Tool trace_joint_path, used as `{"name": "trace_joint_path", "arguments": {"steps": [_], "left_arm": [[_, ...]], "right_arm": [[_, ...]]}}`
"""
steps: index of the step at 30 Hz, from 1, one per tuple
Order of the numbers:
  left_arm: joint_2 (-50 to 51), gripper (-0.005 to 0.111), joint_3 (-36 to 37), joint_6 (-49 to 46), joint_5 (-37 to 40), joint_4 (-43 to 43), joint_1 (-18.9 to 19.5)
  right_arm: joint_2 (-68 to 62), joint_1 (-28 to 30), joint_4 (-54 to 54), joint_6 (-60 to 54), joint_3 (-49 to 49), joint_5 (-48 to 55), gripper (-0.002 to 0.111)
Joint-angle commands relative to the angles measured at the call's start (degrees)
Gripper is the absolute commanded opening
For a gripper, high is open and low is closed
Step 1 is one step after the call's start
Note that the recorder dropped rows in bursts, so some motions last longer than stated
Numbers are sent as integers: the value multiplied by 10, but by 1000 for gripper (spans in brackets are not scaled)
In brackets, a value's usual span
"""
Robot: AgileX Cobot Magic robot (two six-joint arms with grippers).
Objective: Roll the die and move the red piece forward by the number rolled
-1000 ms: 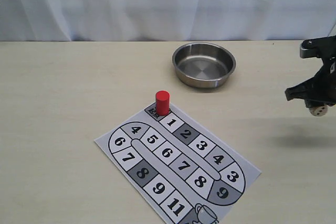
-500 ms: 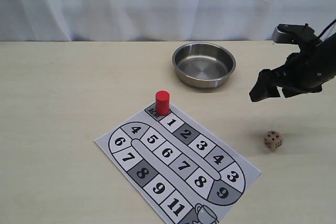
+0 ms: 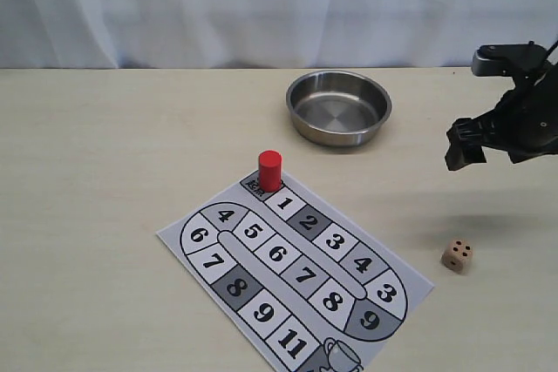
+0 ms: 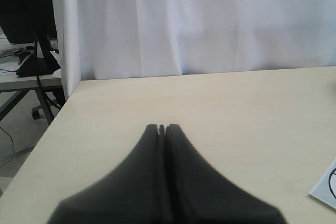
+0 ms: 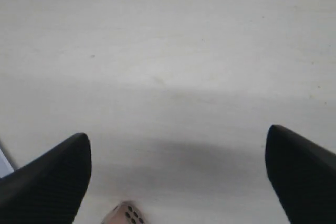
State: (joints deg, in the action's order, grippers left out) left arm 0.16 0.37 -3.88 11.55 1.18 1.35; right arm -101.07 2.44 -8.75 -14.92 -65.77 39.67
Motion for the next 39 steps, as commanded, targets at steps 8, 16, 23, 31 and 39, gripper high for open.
{"name": "trace_joint_path", "arguments": {"steps": [8, 16, 23, 31, 39], "left_arm": [[-2, 0, -4, 3, -11, -4, -1], [-2, 0, -4, 3, -8, -4, -1], [-2, 0, -4, 3, -8, -4, -1], [-2, 0, -4, 3, -8, -4, -1], [-2, 0, -4, 3, -9, -4, -1]], "right_arm": [[43, 1, 7, 13, -2, 50, 21], [135, 1, 7, 12, 53, 64, 4], [183, 1, -6, 12, 106, 67, 4], [187, -3, -8, -29, 162, 29, 4], [187, -86, 17, -86, 227, -50, 4]]}}
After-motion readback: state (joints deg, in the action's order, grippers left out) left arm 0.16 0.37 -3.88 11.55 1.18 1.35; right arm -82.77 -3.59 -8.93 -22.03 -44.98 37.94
